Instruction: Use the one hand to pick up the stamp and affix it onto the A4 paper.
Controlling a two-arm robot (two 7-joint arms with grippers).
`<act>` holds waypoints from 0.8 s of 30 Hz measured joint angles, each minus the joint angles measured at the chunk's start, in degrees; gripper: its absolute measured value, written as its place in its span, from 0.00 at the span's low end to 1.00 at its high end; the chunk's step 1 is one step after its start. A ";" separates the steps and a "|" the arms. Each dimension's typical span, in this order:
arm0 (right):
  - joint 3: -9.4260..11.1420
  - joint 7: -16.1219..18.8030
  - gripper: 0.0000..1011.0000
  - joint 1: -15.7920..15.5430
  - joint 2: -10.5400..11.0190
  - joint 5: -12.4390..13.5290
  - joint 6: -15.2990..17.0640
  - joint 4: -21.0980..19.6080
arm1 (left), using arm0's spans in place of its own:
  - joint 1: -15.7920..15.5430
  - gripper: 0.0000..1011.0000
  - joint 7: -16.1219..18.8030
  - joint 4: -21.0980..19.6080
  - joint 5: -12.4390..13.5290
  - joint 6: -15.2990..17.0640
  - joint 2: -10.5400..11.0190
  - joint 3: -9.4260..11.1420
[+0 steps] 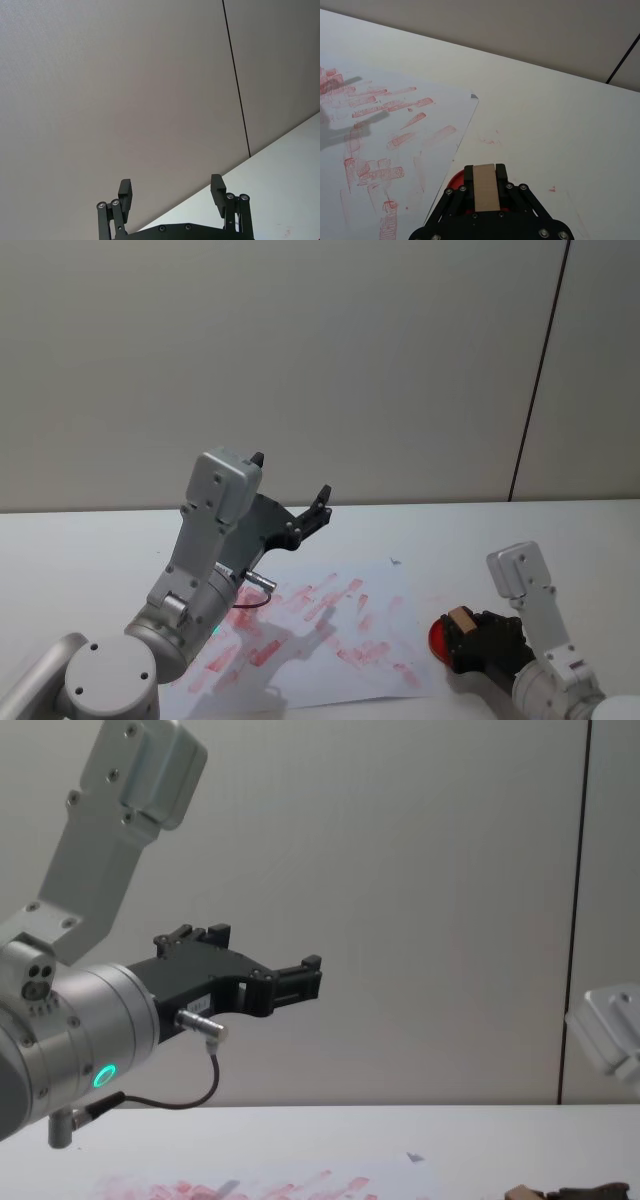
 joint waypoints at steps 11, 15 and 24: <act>-0.03 0.28 0.22 0.19 -0.13 -0.09 -0.52 0.01 | 0.00 0.99 0.00 0.00 0.00 0.00 0.00 0.00; -0.05 0.88 0.22 0.53 -0.36 -0.09 -1.49 -0.51 | 0.00 0.99 0.00 0.00 0.00 0.00 0.00 0.00; -0.78 4.21 0.22 2.36 -1.92 0.35 -3.75 -2.01 | 0.00 0.99 0.00 0.00 0.00 0.00 -0.01 0.00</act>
